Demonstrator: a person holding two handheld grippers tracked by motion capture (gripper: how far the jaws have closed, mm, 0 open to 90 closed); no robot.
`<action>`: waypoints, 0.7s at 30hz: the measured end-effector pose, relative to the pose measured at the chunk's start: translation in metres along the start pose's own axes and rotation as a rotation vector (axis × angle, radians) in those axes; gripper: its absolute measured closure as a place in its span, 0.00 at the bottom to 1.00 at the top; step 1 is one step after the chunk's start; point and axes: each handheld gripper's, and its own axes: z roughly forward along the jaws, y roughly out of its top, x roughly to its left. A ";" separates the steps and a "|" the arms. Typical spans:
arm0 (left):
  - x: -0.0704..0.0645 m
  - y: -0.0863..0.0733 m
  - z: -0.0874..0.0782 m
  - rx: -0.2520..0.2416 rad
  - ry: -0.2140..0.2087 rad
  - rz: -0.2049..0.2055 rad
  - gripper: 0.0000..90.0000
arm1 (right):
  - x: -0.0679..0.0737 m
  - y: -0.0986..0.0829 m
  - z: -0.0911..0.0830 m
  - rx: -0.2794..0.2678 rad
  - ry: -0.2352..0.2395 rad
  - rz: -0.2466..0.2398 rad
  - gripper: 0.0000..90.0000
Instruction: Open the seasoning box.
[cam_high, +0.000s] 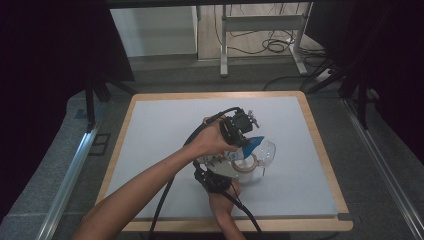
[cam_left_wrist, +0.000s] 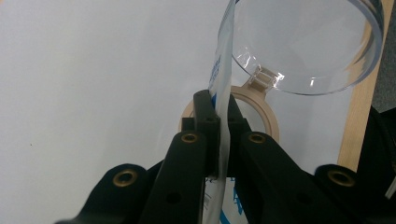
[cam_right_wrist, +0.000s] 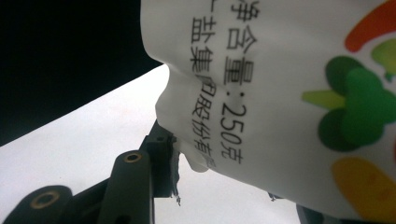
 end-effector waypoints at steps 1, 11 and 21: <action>0.000 0.000 0.000 -0.001 0.000 0.001 1.00 | 0.000 0.000 0.000 -0.001 -0.002 -0.004 0.61; -0.001 0.001 0.002 0.000 -0.001 0.002 1.00 | -0.002 -0.002 0.000 -0.004 -0.009 -0.006 0.61; -0.001 0.001 0.001 0.002 -0.002 0.001 1.00 | -0.001 0.000 0.000 -0.005 -0.014 -0.009 0.61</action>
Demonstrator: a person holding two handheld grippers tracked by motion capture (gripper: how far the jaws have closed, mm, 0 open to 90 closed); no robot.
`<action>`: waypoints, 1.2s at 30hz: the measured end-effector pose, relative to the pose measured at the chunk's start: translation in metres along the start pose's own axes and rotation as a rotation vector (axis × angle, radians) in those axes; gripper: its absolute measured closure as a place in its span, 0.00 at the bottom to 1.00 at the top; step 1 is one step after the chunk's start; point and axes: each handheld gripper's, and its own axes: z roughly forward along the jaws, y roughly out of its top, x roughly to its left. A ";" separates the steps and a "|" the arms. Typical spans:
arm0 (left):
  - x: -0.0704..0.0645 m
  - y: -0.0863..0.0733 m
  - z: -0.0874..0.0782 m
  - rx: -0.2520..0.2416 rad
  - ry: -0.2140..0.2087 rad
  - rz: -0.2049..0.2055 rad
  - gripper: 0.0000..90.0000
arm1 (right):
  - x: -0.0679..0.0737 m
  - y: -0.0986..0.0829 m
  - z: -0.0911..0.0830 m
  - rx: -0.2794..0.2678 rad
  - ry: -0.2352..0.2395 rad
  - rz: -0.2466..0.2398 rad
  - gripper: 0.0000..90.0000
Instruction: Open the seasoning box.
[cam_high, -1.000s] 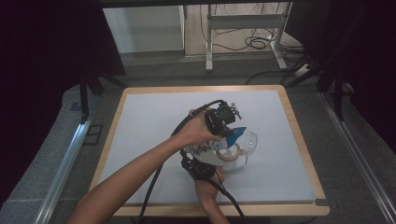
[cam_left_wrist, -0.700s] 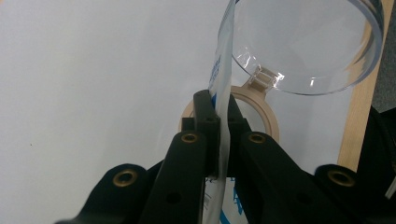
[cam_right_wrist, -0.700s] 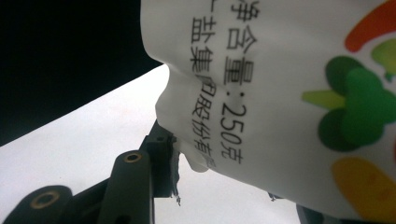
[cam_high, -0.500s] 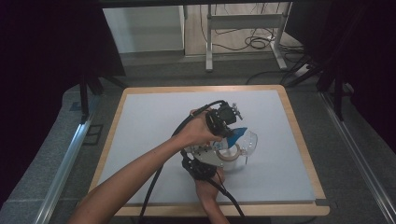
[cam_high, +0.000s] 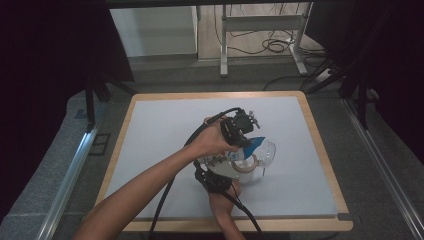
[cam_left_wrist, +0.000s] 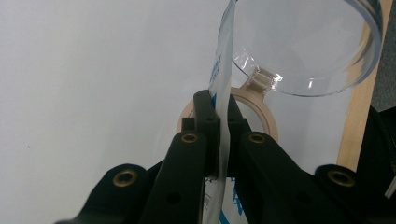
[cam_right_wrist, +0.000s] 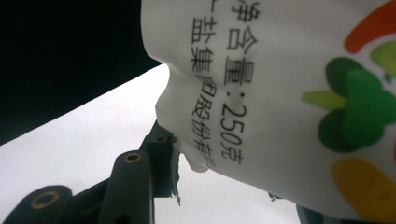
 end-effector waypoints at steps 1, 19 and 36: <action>0.000 0.000 -0.001 0.000 0.000 0.003 1.00 | 0.000 0.000 0.000 -0.001 0.000 0.001 0.61; 0.000 0.001 -0.002 0.012 0.003 0.007 1.00 | 0.003 0.003 0.001 -0.009 -0.009 0.004 0.61; 0.000 0.001 -0.001 0.018 0.003 0.013 1.00 | 0.002 0.002 0.001 -0.004 -0.003 0.013 0.61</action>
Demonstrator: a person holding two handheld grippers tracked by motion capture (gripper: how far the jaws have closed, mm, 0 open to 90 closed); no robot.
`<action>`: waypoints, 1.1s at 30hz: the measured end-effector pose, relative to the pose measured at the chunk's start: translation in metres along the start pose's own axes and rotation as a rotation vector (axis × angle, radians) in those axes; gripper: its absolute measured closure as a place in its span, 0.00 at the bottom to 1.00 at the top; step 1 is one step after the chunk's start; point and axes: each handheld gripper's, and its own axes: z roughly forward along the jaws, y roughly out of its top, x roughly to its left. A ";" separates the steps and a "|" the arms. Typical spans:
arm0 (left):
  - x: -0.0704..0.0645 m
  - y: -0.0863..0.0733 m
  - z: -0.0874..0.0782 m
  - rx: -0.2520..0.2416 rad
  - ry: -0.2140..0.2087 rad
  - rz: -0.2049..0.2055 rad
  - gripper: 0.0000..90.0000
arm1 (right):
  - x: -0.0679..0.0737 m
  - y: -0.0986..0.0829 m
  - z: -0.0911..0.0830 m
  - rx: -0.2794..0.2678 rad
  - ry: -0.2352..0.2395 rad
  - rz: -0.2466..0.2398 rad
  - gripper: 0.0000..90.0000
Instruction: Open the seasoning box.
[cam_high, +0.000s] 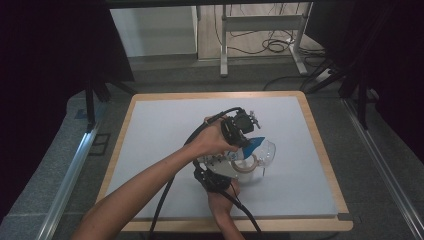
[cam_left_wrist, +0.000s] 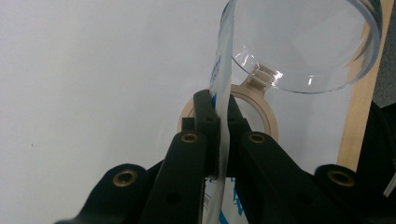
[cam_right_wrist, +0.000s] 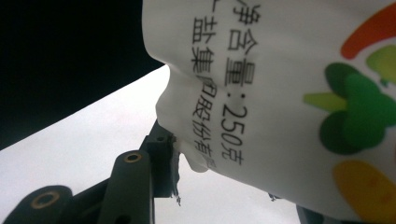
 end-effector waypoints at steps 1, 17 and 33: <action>0.000 0.000 0.000 0.000 0.000 -0.003 1.00 | 0.000 0.000 0.000 0.000 0.000 0.000 0.61; -0.001 0.001 0.001 -0.004 -0.005 -0.001 1.00 | -0.002 -0.001 -0.001 0.002 -0.004 -0.008 0.61; -0.001 0.001 -0.001 -0.009 -0.002 -0.009 1.00 | -0.001 0.000 -0.001 -0.003 -0.006 -0.013 0.61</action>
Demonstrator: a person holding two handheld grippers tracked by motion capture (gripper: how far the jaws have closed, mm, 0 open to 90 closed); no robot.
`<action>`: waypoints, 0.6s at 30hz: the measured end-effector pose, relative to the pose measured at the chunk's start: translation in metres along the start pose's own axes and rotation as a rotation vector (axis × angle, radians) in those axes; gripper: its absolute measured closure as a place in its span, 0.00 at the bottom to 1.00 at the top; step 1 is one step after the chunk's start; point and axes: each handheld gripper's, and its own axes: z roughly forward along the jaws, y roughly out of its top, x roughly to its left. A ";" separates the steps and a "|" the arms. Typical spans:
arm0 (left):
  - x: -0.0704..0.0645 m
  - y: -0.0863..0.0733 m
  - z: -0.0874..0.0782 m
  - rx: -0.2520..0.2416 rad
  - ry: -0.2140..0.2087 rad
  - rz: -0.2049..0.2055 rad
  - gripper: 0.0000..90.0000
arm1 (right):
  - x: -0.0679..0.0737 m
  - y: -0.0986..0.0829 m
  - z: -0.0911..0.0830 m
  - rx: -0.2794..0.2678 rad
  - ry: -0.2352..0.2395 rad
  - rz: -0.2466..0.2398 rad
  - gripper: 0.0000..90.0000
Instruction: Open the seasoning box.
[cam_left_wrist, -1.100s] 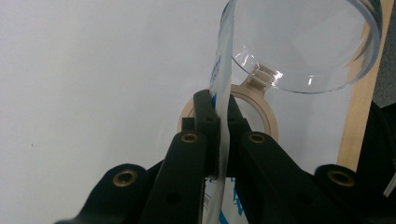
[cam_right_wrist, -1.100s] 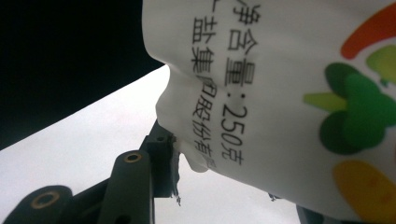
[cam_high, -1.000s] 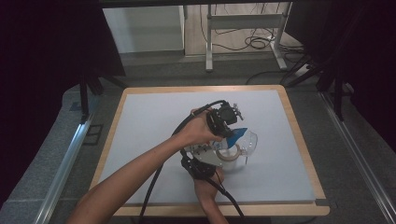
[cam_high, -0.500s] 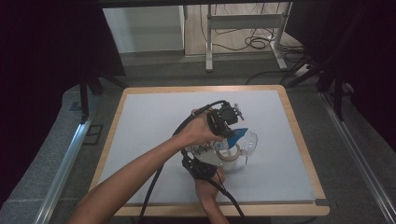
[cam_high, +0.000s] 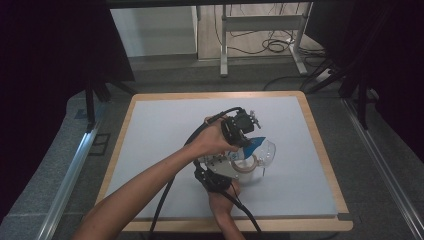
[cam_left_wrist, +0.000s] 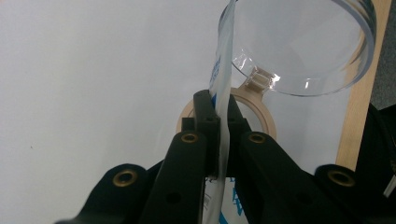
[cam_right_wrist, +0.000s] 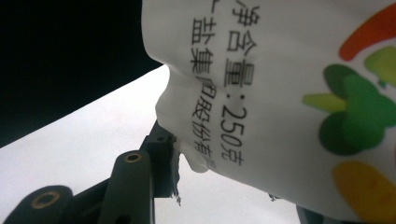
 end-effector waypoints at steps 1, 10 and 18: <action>0.000 0.000 0.000 0.000 0.000 0.000 1.00 | 0.000 0.000 0.000 0.000 0.000 0.000 0.61; 0.000 0.001 0.001 -0.001 0.001 0.004 1.00 | -0.001 0.000 0.000 -0.001 -0.002 0.004 0.61; 0.000 0.002 0.001 0.005 0.006 0.003 1.00 | 0.000 0.000 0.000 -0.007 -0.004 0.011 0.61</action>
